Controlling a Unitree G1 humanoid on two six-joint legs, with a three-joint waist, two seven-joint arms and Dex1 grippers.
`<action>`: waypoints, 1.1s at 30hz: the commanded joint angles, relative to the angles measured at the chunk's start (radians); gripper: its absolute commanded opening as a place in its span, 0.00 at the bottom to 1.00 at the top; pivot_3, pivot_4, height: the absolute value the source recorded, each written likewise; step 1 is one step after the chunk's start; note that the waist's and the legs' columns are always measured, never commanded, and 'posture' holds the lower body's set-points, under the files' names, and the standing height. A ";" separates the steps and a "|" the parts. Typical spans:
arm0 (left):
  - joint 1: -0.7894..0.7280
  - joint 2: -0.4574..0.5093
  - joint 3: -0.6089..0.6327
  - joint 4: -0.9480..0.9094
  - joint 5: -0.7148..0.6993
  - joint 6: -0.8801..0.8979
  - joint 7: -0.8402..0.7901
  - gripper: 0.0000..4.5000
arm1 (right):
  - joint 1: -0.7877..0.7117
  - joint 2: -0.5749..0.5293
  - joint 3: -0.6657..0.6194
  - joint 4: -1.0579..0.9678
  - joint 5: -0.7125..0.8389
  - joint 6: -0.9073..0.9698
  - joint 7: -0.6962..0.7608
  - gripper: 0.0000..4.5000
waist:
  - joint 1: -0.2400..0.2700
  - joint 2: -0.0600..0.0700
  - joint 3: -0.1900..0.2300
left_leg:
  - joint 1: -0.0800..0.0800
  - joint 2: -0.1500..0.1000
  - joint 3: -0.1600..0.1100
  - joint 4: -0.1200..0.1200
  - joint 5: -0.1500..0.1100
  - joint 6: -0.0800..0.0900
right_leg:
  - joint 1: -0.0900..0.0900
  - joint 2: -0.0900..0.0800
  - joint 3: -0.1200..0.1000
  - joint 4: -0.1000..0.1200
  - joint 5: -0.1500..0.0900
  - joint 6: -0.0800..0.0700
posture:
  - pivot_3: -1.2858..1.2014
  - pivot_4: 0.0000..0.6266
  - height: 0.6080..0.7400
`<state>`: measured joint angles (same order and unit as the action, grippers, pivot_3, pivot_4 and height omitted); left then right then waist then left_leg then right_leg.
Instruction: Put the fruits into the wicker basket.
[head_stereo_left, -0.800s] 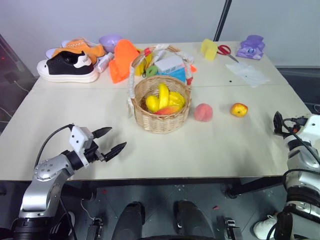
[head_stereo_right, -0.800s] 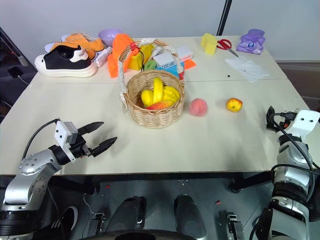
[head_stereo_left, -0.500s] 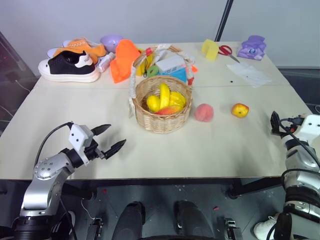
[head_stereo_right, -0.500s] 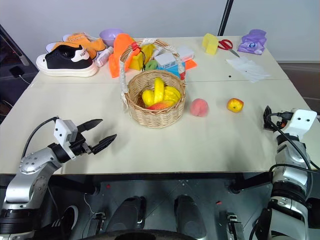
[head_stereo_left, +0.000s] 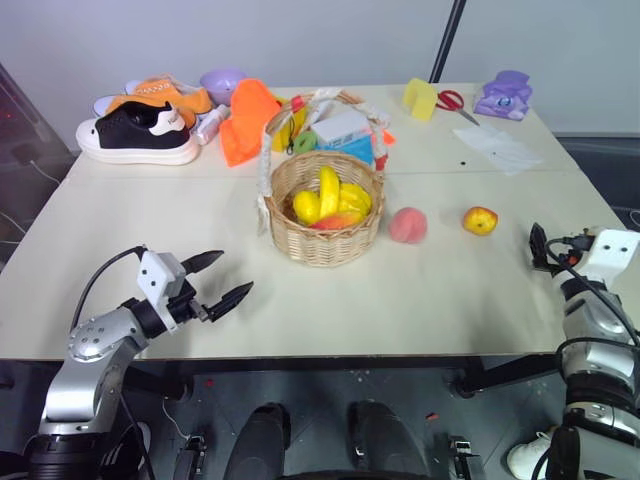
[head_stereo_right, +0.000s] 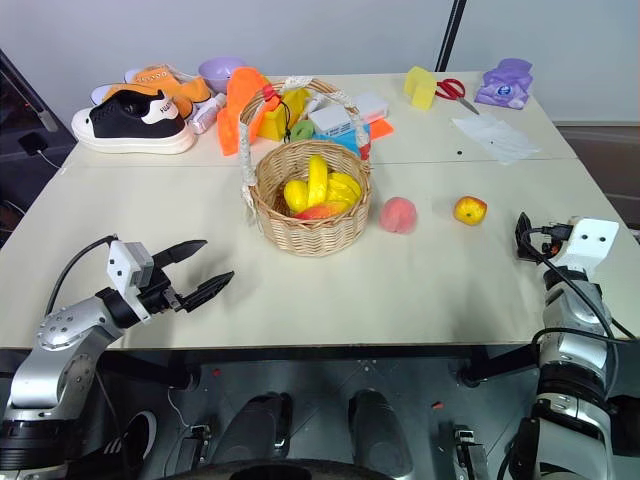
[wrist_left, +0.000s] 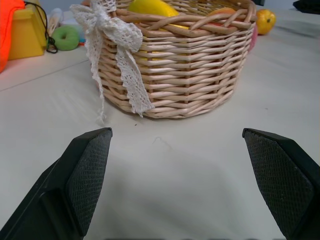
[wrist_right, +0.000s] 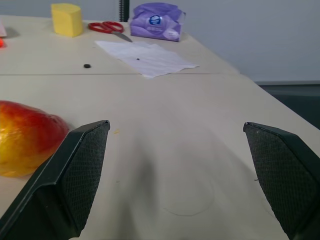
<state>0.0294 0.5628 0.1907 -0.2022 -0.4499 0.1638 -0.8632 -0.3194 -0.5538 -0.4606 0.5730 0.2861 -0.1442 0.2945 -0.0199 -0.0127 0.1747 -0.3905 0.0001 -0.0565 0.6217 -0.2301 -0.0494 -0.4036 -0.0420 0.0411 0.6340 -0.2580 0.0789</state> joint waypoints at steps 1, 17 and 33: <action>0.002 0.001 0.020 -0.029 -0.019 -0.031 -0.012 1.00 | 0.004 -0.003 -0.002 -0.047 -0.004 -0.027 0.000 0.99 | 0.000 0.000 0.000 | 0.000 0.000 0.000 0.000 0.000 0.000 | 0.000 0.000 0.000 0.000 0.000 0.000 | 0.52 0.24 1.00; -0.062 0.023 0.006 -0.066 -0.190 0.024 -0.164 1.00 | 0.407 0.118 0.058 -0.707 0.075 0.122 0.046 0.99 | 0.000 0.002 0.000 | 0.000 0.000 0.000 0.000 -0.001 0.001 | 0.000 -0.001 0.001 0.000 -0.002 0.002 | 0.52 0.24 1.00; -0.100 0.005 -0.061 -0.072 -0.148 0.018 -0.186 1.00 | 0.127 -0.025 0.159 -0.757 0.004 0.636 -0.040 0.99 | -0.001 0.002 0.000 | 0.000 0.000 0.002 0.000 -0.001 0.001 | -0.001 -0.001 0.002 0.000 -0.002 0.002 | 0.52 0.24 1.00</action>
<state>-0.0668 0.5703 0.1285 -0.2564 -0.5983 0.1993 -1.0526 -0.1379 -0.5535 -0.3058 -0.1781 0.2882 0.4238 0.2578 -0.0210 -0.0104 0.1750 -0.3907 -0.0002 -0.0542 0.6219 -0.2309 -0.0481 -0.4050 -0.0426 0.0434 0.6339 -0.2599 0.0806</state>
